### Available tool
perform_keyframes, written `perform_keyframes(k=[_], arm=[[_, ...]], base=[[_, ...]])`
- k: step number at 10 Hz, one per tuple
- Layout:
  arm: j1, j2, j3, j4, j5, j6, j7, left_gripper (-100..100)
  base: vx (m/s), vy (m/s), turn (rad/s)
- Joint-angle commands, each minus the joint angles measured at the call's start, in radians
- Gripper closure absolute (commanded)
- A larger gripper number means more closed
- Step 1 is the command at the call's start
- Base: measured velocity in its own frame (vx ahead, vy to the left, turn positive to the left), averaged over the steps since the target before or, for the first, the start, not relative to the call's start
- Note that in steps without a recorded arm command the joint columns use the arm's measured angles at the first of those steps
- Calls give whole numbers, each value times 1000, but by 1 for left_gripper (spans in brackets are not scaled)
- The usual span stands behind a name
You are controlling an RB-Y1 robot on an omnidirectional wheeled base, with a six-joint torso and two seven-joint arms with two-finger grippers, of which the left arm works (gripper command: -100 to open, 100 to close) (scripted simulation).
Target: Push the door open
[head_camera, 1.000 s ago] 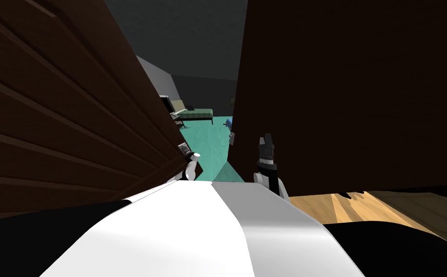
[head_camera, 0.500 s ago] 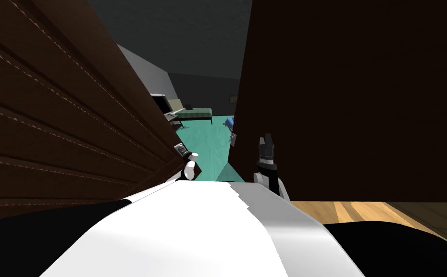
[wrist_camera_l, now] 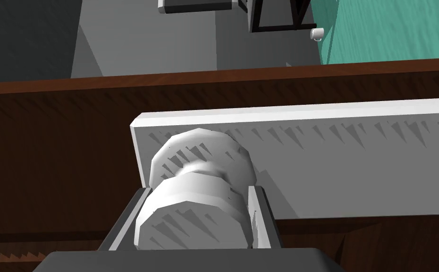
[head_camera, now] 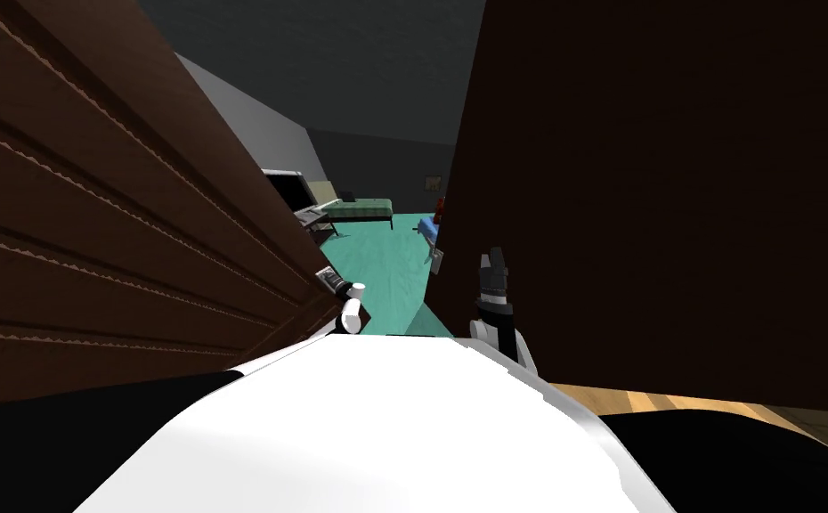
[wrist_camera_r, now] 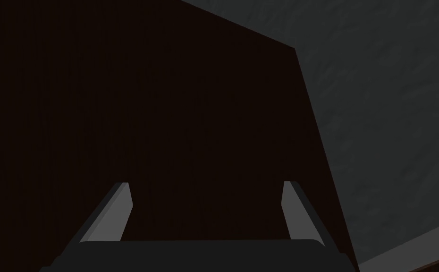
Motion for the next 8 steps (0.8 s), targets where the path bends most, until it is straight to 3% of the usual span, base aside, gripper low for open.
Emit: perform_keyframes(k=[1,4,5,6,8], arm=[[-12,11,13,12,6,-31,-4,100],[-20,-30,53,9,31,-72,-35,100],[-10,-32,49,4,29,-54,-34,100],[-9,2,69,-5,42,-70,-46,100],[-8,9,75,-7,45,-74,-49,100]], base=[[92,69,-13],[119,123,-28],[67,67,-1],[103,73,-25],[97,85,9]])
